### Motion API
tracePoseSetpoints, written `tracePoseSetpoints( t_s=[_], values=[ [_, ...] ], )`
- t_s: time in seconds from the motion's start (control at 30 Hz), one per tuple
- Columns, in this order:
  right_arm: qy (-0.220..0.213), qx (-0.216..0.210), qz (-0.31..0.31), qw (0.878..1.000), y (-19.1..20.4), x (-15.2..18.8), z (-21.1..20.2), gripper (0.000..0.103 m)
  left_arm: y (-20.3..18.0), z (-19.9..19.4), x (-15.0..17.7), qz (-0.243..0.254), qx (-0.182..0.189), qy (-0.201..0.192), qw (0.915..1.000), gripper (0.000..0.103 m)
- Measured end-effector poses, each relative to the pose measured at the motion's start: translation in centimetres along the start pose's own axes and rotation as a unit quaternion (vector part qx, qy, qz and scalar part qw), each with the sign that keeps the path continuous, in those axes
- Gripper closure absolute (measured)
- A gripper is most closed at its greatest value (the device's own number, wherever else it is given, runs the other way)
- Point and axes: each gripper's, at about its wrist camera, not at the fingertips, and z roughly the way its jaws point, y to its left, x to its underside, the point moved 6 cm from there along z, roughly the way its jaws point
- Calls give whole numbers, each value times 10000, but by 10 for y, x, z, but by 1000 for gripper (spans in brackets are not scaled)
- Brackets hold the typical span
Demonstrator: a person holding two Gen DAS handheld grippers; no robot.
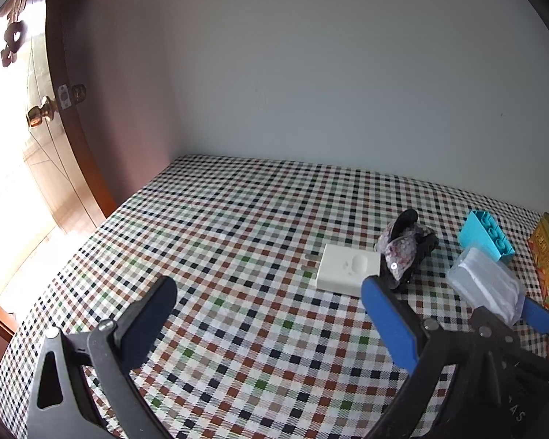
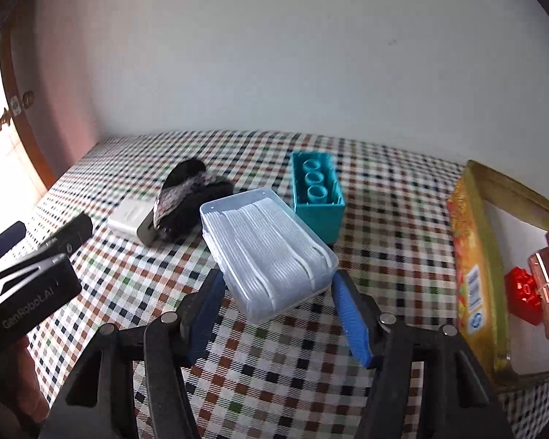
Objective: Organize rigid objects
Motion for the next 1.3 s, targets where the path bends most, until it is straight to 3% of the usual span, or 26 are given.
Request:
tracePoseSetpoints(
  t_s=[0.3,0.43,0.77,1.07,1.3],
  values=[
    [-275,-27,53,9996,-18,5,-26,40,-7,-4,-2,174,49,-64,9998,1],
    [-318,-134,167,9993,-25,7,-31,40,-6,0,1,76,203,79,9997,1],
    [-464,-288,216,9983,-35,17,-57,41,-3,8,3,53,183,170,9997,1],
    [-332,-325,-92,9989,-29,34,-72,41,2,10,3,-1,188,177,9997,1],
    [-721,-329,157,9967,-38,29,-98,41,6,9,8,-64,330,265,9991,1]
  ],
)
